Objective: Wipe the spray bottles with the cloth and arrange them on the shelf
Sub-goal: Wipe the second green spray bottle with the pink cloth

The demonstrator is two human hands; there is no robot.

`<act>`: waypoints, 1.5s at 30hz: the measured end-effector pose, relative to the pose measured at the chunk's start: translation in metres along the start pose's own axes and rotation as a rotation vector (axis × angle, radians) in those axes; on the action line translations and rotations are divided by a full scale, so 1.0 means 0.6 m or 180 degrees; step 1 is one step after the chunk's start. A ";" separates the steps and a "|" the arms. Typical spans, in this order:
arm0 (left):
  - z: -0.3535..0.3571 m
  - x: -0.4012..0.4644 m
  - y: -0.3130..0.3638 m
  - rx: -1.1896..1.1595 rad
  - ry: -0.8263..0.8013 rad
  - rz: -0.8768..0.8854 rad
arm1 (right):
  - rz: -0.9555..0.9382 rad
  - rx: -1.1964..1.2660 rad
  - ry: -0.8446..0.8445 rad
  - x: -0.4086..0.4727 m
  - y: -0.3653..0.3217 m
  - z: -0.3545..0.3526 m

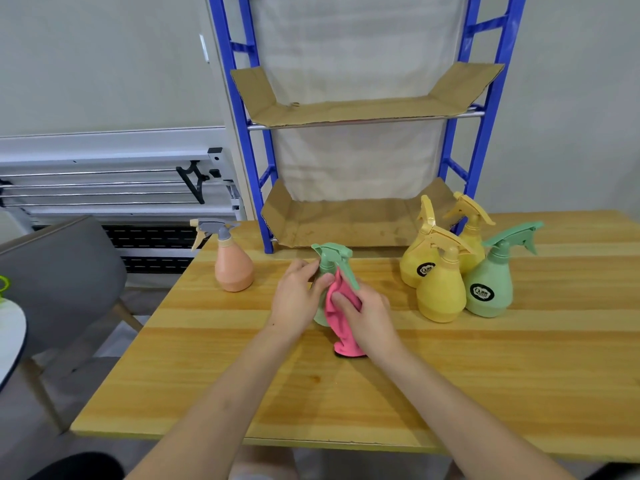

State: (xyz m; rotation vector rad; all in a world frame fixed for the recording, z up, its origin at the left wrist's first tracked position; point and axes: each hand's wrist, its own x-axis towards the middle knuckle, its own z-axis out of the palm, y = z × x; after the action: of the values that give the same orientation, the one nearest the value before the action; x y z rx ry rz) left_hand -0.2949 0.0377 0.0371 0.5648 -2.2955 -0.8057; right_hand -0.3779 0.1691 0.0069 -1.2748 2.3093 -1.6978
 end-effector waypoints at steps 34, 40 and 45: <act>0.019 -0.037 -0.035 -0.0848 0.0095 -0.0217 | 0.0315 -0.0224 -0.0493 -0.019 0.014 -0.024; 0.024 -0.043 -0.017 -0.1295 -0.0040 -0.0318 | 0.0229 0.0272 -0.0331 0.004 -0.009 -0.022; 0.023 -0.036 -0.024 -0.1071 -0.0230 -0.0358 | 0.0269 0.0062 -0.0592 0.008 0.005 -0.024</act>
State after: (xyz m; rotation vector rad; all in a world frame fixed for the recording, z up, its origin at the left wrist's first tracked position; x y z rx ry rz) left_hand -0.2864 0.0449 0.0101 0.5203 -2.1402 -1.2545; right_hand -0.3893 0.1780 0.0129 -1.2535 2.2025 -1.5031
